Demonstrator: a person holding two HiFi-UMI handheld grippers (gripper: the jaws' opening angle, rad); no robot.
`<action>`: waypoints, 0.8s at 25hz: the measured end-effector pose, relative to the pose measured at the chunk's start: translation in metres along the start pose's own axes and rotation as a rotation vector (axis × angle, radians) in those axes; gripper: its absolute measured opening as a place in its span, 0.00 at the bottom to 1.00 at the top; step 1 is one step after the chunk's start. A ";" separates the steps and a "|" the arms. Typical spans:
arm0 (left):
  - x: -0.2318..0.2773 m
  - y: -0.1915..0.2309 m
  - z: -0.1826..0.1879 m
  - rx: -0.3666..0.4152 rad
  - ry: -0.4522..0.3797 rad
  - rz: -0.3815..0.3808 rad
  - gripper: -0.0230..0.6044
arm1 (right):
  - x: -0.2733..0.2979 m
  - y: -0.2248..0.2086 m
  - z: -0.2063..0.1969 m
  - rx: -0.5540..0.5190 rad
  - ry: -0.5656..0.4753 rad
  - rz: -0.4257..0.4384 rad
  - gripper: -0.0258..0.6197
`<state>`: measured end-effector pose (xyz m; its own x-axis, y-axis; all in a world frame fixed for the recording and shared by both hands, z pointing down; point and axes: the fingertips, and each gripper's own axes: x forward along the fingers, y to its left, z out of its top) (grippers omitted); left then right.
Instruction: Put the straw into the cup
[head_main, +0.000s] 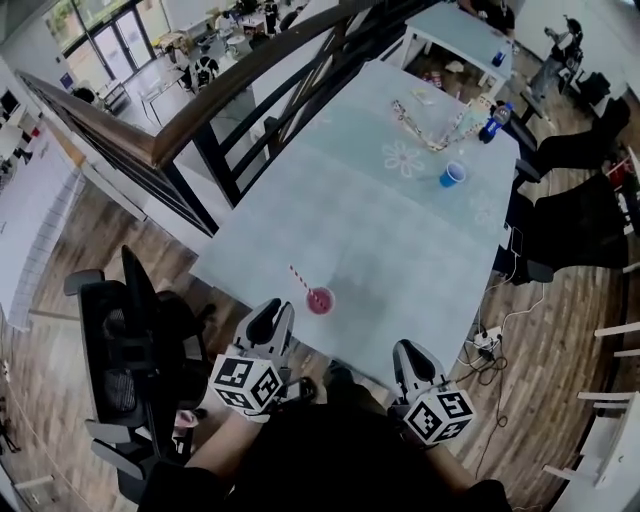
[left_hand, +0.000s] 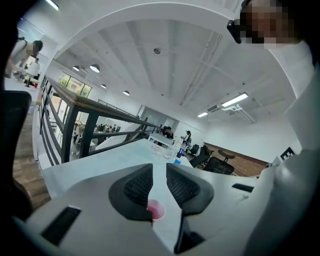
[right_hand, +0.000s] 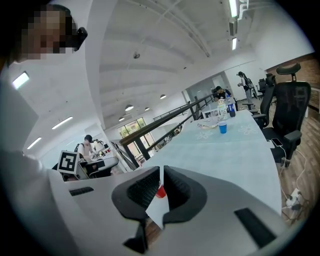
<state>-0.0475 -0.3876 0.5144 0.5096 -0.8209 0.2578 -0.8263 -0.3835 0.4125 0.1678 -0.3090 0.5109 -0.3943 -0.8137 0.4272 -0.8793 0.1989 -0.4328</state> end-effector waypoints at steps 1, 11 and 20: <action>-0.006 -0.005 0.008 0.002 -0.019 -0.011 0.18 | -0.002 0.004 0.001 -0.007 -0.007 0.002 0.11; -0.084 -0.064 0.041 0.111 -0.123 -0.126 0.18 | -0.040 0.043 -0.010 -0.036 -0.055 0.016 0.11; -0.143 -0.091 0.027 0.217 -0.128 -0.178 0.18 | -0.063 0.081 -0.027 -0.074 -0.086 0.049 0.11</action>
<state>-0.0518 -0.2466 0.4160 0.6283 -0.7739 0.0800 -0.7654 -0.5965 0.2416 0.1144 -0.2270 0.4704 -0.4160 -0.8453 0.3354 -0.8778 0.2769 -0.3909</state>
